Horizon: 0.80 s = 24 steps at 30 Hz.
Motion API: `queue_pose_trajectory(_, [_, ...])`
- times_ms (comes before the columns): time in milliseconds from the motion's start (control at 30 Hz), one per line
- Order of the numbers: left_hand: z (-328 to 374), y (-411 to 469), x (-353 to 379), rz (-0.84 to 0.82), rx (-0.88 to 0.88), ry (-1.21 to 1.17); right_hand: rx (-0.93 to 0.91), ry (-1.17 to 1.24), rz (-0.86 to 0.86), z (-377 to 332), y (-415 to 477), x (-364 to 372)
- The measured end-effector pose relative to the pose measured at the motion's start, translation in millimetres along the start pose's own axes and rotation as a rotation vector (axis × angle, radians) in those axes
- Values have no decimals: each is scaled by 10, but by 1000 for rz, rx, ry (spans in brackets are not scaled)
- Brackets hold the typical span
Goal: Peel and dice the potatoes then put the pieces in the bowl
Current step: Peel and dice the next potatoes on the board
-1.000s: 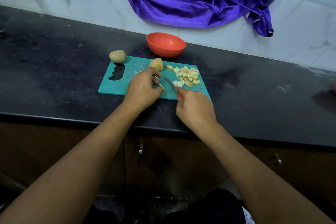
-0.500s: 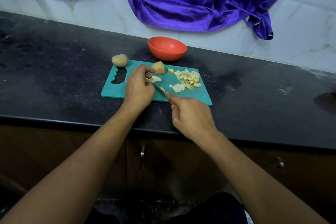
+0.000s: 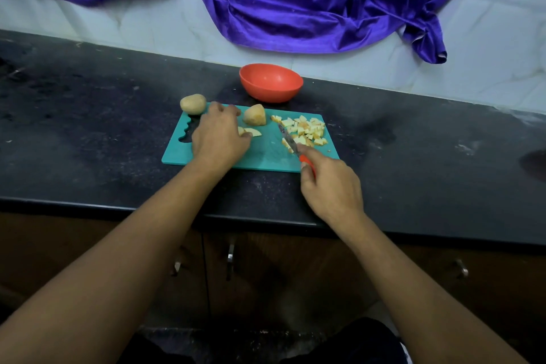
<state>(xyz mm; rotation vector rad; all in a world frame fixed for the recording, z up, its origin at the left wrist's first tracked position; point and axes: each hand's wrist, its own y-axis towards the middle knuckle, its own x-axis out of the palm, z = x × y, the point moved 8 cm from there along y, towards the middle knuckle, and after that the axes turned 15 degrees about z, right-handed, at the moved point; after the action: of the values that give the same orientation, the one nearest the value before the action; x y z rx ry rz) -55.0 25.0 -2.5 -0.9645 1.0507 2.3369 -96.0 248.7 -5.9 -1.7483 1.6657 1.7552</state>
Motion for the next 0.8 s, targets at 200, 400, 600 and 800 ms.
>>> queue_pose_trajectory(200, [10,141,79,-78,121,111,-8,21,-4,6,2,2])
queue_pose_trajectory(400, [75,-9,-26,-1,155,-161,7,19,-3,17,-3,-3])
queue_pose_trajectory(600, [379,-342,80,-247,333,-376,20,29,5,18,-14,-12])
queue_pose_trajectory(800, [241,-335,61,-147,231,-395,36,24,6,18,-20,-22])
